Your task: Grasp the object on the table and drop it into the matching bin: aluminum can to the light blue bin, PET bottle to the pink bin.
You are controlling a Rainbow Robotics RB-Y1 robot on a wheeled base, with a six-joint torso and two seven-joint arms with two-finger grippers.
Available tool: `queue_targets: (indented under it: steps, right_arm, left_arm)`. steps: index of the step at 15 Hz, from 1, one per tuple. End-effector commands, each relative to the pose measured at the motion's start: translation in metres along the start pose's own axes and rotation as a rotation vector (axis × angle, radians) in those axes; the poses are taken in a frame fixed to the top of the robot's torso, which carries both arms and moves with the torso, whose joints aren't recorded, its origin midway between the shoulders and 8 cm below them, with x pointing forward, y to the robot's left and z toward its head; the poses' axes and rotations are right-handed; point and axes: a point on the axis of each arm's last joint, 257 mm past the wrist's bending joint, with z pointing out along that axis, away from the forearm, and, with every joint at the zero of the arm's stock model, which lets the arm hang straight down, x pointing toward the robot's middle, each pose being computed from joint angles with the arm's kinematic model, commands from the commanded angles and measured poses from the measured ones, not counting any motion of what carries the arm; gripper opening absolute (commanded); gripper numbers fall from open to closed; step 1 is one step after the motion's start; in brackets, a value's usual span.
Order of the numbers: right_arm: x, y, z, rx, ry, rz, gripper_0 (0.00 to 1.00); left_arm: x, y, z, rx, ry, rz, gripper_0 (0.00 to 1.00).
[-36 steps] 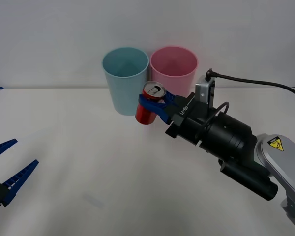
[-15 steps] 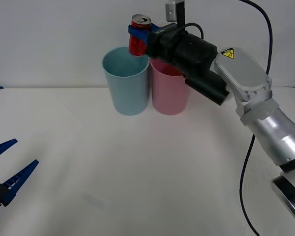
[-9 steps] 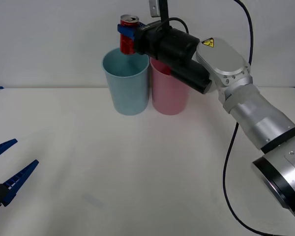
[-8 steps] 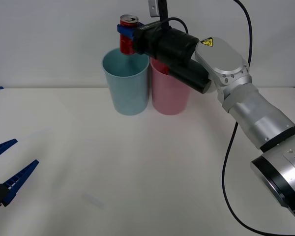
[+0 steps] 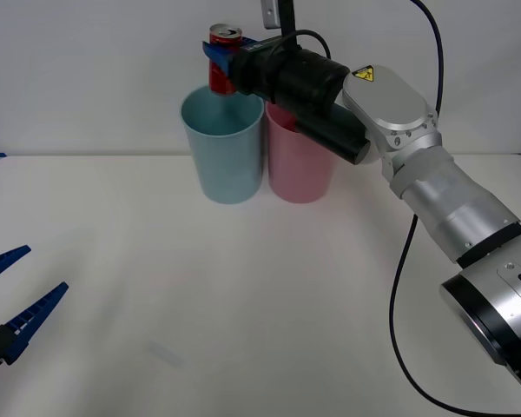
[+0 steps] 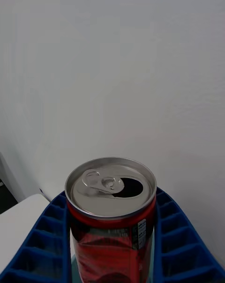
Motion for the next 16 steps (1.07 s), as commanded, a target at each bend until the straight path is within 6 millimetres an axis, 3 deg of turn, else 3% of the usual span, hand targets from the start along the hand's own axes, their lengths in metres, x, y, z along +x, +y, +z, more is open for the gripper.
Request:
queue_targets:
  steps: [1, 8, 16]
  right_arm:
    - [-0.001, -0.001, 0.0, 0.004, -0.003, 0.0, 1.0]
    - [0.002, 0.0, -0.009, -0.012, -0.009, 0.003, 1.0]
    - [0.005, 0.022, -0.074, -0.075, -0.072, -0.043, 1.0]
  left_arm:
    - [0.0, 0.0, 0.0, 0.0, 0.0, 0.0, 1.0]
    - [0.0, 0.0, 0.0, 0.0, 0.0, 0.0, 1.0]
    - [0.0, 0.0, 0.0, 0.0, 0.0, 0.0, 1.0]
